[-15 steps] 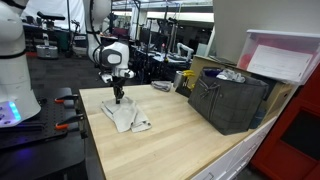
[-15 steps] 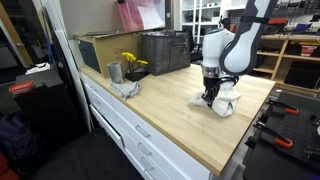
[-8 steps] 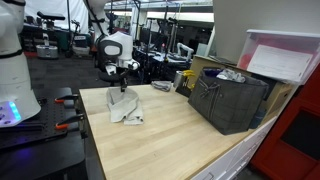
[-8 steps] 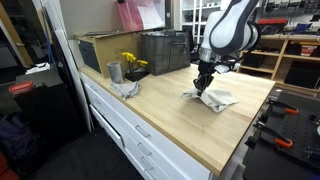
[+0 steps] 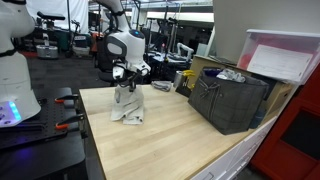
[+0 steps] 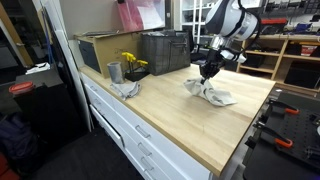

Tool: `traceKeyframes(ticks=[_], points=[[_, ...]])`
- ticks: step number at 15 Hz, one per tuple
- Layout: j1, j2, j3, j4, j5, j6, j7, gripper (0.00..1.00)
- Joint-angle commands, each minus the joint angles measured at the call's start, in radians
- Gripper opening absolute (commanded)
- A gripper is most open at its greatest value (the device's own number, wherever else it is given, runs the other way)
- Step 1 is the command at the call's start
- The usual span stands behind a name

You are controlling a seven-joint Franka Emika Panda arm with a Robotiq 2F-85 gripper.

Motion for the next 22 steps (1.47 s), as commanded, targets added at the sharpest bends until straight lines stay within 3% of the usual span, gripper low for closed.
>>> traceKeyframes(ticks=[1, 8, 12, 13, 16, 22], points=[[-0.098, -0.046, 0.005, -0.025, 0.168, -0.074, -0.137, 0.02], [-0.195, -0.085, -0.033, -0.15, 0.338, 0.008, -0.165, 0.02], [-0.193, -0.072, -0.063, -0.217, 0.334, 0.155, -0.097, 0.02], [-0.189, -0.07, -0.069, -0.23, 0.32, 0.175, -0.075, 0.31], [-0.148, -0.065, -0.075, -0.267, 0.237, 0.279, 0.029, 0.47], [0.0, -0.052, -0.09, -0.249, 0.141, 0.392, 0.137, 0.93]])
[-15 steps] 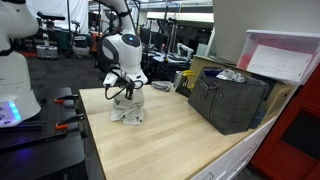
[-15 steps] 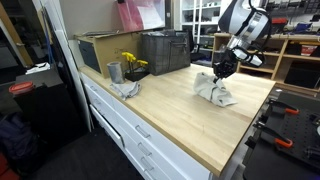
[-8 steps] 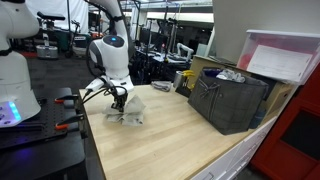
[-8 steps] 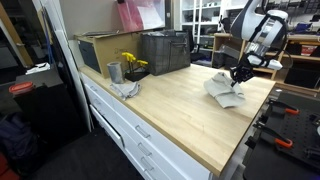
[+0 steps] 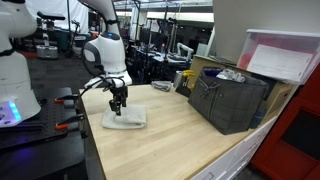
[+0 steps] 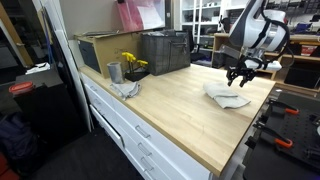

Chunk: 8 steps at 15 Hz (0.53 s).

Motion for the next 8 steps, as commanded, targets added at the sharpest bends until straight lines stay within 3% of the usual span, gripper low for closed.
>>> traceKeyframes(ticks=[1, 5, 8], points=[[0.094, -0.035, -0.014, -0.007, -0.057, 0.043, 0.06, 0.99], [0.218, 0.002, -0.086, 0.002, -0.18, 0.063, 0.137, 1.0], [0.353, 0.045, -0.217, 0.0, -0.293, 0.083, 0.207, 1.0]])
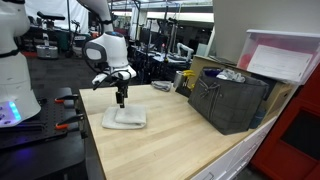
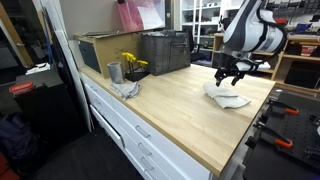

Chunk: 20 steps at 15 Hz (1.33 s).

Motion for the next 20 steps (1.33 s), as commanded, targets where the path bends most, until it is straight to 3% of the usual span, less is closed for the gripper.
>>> traceKeyframes(ticks=[1, 2, 4, 5, 11, 14, 15, 16, 20], points=[[0.151, 0.049, -0.151, 0.002, -0.115, 0.038, 0.078, 1.0], [0.159, 0.059, -0.178, -0.001, -0.224, 0.035, 0.165, 1.0], [0.203, 0.082, -0.24, 0.017, -0.34, 0.023, 0.244, 1.0], [0.275, 0.081, -0.298, 0.031, -0.295, 0.005, 0.206, 1.0], [0.471, 0.111, -0.493, 0.095, -0.328, -0.037, 0.226, 1.0], [0.512, 0.146, -0.533, 0.122, -0.311, -0.093, 0.244, 1.0], [0.52, 0.153, -0.542, 0.128, -0.309, -0.108, 0.25, 0.75], [0.528, 0.163, -0.552, 0.132, -0.306, -0.118, 0.261, 0.72], [0.531, 0.188, -0.566, 0.152, -0.304, -0.14, 0.286, 0.42]])
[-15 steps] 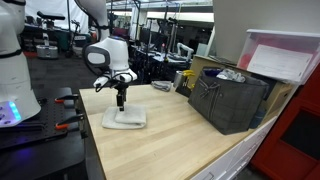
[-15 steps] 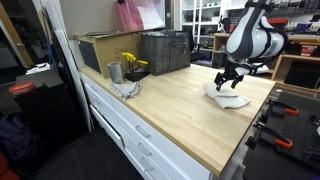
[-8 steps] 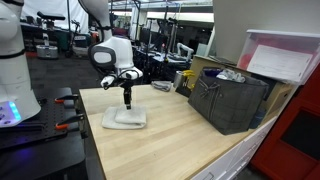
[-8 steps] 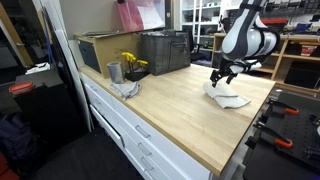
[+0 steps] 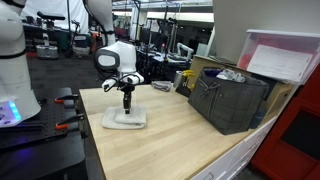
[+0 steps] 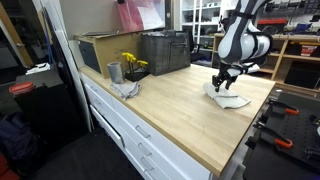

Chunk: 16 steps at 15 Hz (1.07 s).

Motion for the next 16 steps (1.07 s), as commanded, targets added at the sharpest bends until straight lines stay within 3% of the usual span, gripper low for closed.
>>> traceKeyframes(ticks=[1, 3, 4, 6, 16], points=[[0.014, 0.021, -0.024, 0.031, 0.003, -0.041, 0.035, 0.34], [0.011, 0.034, -0.017, 0.038, 0.004, -0.042, 0.042, 0.19], [-0.054, 0.029, 0.026, 0.031, -0.115, -0.028, 0.131, 0.12], [-0.049, 0.04, 0.028, 0.037, -0.169, -0.031, 0.18, 0.0], [-0.048, 0.115, 0.067, 0.165, -0.319, -0.085, 0.222, 0.01]])
